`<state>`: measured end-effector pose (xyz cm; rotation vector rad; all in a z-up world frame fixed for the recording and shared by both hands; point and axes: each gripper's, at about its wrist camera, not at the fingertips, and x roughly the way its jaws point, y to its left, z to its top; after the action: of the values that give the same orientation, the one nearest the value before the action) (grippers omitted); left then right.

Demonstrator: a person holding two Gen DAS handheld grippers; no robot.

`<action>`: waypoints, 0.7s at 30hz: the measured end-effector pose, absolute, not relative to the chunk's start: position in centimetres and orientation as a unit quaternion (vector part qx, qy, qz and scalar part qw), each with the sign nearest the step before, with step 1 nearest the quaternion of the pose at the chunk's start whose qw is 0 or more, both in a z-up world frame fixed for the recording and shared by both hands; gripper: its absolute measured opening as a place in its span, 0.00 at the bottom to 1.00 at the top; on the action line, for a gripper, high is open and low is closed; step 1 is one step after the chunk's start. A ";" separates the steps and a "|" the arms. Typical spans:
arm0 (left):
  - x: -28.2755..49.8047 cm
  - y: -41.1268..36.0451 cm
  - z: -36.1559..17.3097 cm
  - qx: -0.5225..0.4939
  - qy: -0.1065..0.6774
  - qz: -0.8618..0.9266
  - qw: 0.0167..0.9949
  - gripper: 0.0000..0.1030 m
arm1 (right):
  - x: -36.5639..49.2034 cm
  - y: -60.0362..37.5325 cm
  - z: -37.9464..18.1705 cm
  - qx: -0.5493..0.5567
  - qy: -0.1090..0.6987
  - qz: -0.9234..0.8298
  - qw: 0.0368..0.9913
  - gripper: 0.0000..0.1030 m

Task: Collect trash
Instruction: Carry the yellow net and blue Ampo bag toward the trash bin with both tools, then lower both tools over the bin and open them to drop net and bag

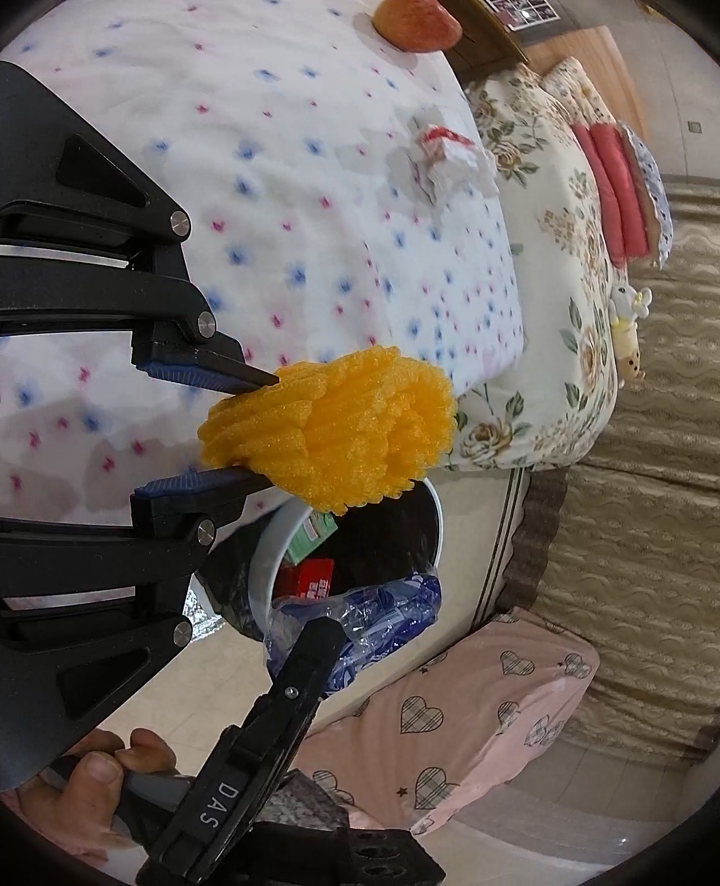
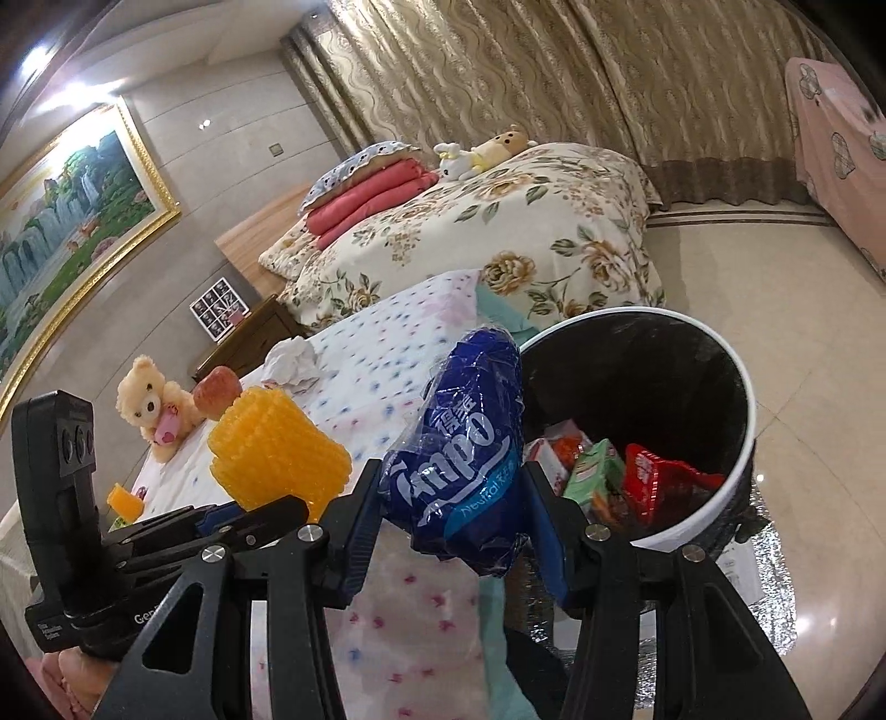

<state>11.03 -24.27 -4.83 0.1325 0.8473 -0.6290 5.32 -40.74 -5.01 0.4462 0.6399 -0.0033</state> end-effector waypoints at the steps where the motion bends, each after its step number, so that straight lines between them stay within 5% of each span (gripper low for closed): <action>1: 11.0 -24.6 -4.8 0.065 0.404 -0.301 0.861 0.24 | 5.3 -41.0 -5.0 0.219 0.311 -0.004 0.925 0.48; 21: 11.8 -29.9 -4.6 0.091 0.395 -0.336 0.850 0.24 | 4.9 -45.4 -5.6 0.232 0.308 -0.043 0.922 0.48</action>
<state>11.83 -29.86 -4.55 0.1913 0.8324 -0.7075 4.86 -45.40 -5.63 0.4767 0.6327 -0.0889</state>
